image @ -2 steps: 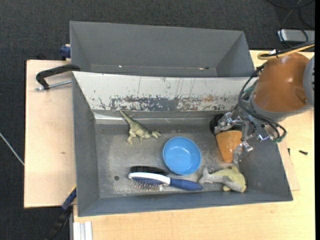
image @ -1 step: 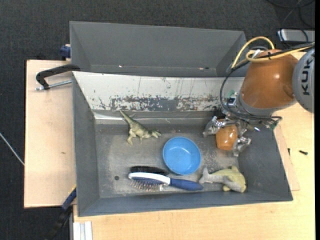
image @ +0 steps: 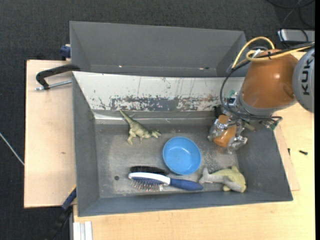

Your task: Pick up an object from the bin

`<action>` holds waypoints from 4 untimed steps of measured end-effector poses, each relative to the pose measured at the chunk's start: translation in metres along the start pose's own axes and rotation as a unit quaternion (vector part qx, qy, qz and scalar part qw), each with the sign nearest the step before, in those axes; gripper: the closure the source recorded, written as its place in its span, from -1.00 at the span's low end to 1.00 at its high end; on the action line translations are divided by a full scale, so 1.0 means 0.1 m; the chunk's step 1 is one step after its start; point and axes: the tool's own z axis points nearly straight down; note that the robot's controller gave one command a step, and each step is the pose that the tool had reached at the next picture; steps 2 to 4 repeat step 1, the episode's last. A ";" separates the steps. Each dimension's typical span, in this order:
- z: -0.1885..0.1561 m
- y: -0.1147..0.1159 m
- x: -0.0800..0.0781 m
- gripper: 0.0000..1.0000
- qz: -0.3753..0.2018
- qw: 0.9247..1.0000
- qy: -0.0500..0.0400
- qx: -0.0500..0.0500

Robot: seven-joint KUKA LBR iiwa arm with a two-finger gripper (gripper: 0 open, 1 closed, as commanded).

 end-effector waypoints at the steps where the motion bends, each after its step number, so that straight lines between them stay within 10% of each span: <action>1: -1.37 -0.08 0.16 1.00 -0.003 1.000 -0.002 0.006; 4: -1.37 -0.08 0.16 1.00 -0.003 1.000 -0.002 0.006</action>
Offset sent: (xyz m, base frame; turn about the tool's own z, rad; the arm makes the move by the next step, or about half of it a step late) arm -0.0069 -0.0173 0.1312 -0.0109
